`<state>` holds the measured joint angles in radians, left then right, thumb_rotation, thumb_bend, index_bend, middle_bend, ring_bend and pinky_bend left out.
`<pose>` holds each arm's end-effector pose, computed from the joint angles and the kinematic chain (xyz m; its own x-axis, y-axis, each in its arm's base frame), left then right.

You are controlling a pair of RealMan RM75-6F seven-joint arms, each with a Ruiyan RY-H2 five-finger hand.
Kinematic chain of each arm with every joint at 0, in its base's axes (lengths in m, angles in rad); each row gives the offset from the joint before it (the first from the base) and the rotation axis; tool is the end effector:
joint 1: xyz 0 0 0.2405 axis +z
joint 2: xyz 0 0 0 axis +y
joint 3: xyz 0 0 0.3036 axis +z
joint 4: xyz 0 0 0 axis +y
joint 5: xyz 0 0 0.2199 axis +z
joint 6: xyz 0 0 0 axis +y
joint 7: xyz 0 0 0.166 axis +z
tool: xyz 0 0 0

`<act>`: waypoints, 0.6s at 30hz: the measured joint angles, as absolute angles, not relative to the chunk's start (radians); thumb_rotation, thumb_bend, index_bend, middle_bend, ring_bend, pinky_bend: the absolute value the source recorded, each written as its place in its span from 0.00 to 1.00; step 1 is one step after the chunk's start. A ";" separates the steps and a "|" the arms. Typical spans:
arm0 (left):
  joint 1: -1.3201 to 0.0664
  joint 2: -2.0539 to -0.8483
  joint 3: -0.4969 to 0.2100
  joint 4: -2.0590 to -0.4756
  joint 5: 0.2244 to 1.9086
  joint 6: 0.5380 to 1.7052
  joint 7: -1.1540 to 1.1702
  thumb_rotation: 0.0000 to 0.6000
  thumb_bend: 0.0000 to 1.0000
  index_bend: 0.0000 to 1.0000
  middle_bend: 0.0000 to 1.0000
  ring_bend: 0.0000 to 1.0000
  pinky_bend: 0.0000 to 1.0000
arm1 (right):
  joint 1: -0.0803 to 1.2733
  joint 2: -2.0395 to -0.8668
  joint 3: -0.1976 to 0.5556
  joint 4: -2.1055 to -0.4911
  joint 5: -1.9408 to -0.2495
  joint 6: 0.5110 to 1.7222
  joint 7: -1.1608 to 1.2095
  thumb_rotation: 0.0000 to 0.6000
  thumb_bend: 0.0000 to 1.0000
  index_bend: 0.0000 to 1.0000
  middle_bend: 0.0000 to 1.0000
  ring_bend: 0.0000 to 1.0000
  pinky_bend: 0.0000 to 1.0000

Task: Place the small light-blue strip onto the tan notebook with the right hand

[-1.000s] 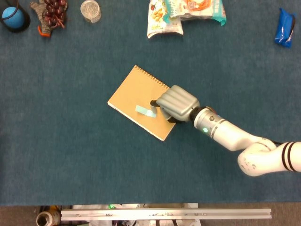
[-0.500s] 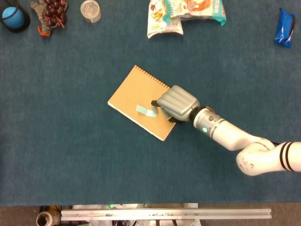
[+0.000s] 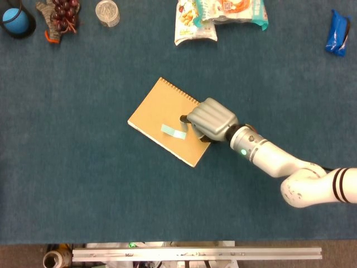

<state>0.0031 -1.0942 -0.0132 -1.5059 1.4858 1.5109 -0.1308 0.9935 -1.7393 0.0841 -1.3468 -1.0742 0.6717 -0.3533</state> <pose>-0.3998 0.1669 0.1920 0.3946 0.0361 0.9182 0.9134 0.0939 -0.3962 -0.1025 -0.3740 -0.1483 0.6227 -0.4346 0.6506 -0.7157 -0.6525 0.2491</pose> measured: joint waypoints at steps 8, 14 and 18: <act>0.004 -1.093 -0.013 -1.508 1.487 1.513 -0.130 1.00 0.31 0.07 0.20 0.26 0.17 | 0.992 -1.732 0.090 -1.373 -1.090 0.673 -0.338 0.98 1.00 0.43 1.00 1.00 1.00; 0.008 -1.091 -0.012 -1.507 1.480 1.512 -0.132 1.00 0.31 0.07 0.20 0.26 0.17 | 0.996 -1.746 0.081 -1.361 -1.091 0.664 -0.343 0.99 1.00 0.43 1.00 1.00 1.00; 0.008 -1.091 -0.012 -1.507 1.480 1.510 -0.133 1.00 0.31 0.07 0.20 0.26 0.17 | 0.995 -1.744 0.077 -1.362 -1.093 0.663 -0.345 0.98 1.00 0.43 1.00 1.00 1.00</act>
<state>0.0077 -1.0906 -0.0123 -1.5071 1.4795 1.5097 -0.1334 0.9948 -1.7444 0.0766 -1.3617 -1.0927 0.6626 -0.3451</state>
